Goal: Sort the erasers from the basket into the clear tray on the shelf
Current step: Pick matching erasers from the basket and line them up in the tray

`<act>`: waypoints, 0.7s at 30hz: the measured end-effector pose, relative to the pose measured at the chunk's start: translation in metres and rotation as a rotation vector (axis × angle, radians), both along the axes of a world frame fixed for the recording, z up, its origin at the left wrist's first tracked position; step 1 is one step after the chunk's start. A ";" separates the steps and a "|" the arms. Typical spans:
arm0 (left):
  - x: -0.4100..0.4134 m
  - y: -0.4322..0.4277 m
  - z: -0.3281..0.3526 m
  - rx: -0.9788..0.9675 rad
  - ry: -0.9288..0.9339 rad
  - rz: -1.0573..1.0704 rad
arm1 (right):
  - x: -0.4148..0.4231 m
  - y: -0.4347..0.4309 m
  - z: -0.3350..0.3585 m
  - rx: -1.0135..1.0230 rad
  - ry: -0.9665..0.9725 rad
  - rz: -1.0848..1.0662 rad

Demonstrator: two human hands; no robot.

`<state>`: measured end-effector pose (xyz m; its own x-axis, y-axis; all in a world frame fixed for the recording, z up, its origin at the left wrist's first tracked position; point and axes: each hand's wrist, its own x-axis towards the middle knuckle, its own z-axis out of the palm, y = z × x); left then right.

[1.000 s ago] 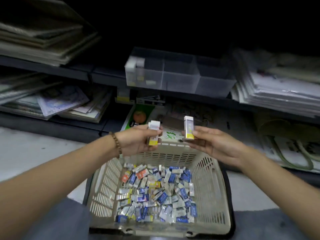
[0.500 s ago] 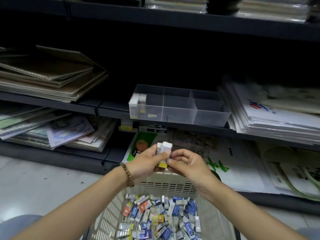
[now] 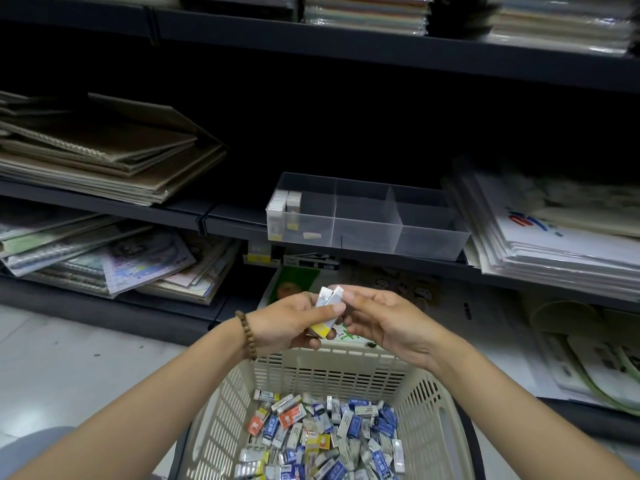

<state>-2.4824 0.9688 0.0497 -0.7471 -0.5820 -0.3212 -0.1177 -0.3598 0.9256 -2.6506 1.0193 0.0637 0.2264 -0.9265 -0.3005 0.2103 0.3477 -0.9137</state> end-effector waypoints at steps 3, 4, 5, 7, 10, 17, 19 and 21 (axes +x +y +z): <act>0.002 0.002 -0.002 0.036 -0.021 -0.011 | -0.001 0.002 0.000 0.025 -0.010 0.056; 0.002 0.003 -0.002 0.040 -0.031 0.002 | -0.002 0.002 0.000 0.031 -0.017 0.049; 0.002 0.003 -0.002 0.044 -0.029 0.018 | -0.004 0.002 0.000 0.033 -0.025 0.032; 0.002 0.001 -0.001 0.057 0.001 0.054 | -0.006 0.000 0.001 0.021 -0.035 -0.024; 0.004 -0.003 0.005 0.020 -0.002 0.128 | -0.009 -0.003 0.005 -0.053 0.011 -0.108; 0.003 -0.015 0.009 -0.231 0.044 0.280 | -0.009 -0.015 0.024 -0.210 0.111 -0.178; 0.004 -0.024 0.015 -0.271 0.073 0.307 | -0.007 -0.025 0.035 -0.228 0.116 -0.136; 0.007 -0.033 0.023 -0.331 0.089 0.352 | -0.002 -0.038 0.047 -0.254 0.168 -0.091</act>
<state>-2.4751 0.9359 0.0722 -0.5028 -0.8641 -0.0206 0.0426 -0.0486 0.9979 -2.6527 0.9816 0.1109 0.1055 -0.9910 -0.0827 0.0689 0.0903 -0.9935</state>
